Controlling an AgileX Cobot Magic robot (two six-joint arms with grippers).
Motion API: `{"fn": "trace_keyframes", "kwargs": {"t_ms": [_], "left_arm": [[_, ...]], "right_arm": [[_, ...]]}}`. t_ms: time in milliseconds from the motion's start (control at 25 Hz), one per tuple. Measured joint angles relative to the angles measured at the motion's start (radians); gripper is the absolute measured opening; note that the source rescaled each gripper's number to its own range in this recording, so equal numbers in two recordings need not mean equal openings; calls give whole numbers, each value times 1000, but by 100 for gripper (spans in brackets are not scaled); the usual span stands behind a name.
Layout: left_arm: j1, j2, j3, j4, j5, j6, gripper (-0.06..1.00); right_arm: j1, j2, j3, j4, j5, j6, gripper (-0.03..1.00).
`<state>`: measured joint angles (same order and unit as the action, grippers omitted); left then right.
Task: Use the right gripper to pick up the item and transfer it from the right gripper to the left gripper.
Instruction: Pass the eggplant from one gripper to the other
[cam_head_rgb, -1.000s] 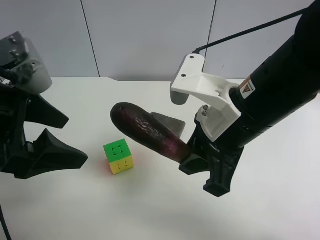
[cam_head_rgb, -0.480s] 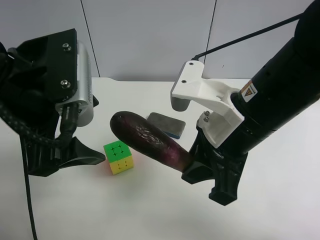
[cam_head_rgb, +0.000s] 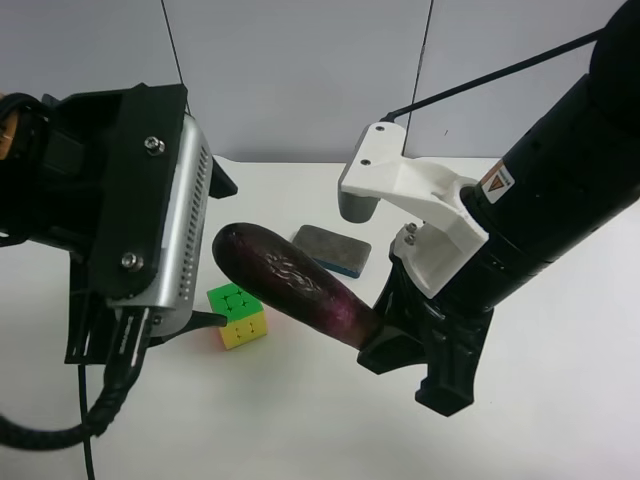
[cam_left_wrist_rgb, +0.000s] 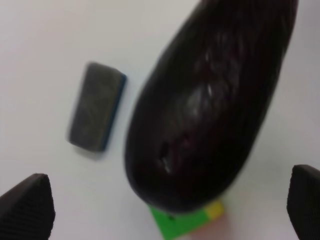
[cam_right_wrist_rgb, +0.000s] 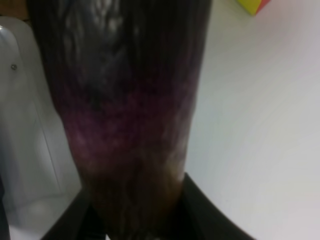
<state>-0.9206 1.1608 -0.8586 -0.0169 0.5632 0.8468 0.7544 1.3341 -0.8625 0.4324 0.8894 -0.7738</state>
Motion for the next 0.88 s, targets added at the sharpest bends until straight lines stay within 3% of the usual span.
{"fn": "trace_keyframes", "kwargs": {"t_ms": [360,640,720,880], "left_arm": [[-79,39,0,176,-88,3,84],[-82,64,0,208,-123,19,83],[-82,67,0,208,-131,30,74],[-82,67,0,209,-131,38,36]], "right_arm": [[0,0,0,57,-7,0,0],[0,0,0,68,-30,52,0],[0,0,0,69,-35,69,0],[0,0,0,70,-44,79,0]]}}
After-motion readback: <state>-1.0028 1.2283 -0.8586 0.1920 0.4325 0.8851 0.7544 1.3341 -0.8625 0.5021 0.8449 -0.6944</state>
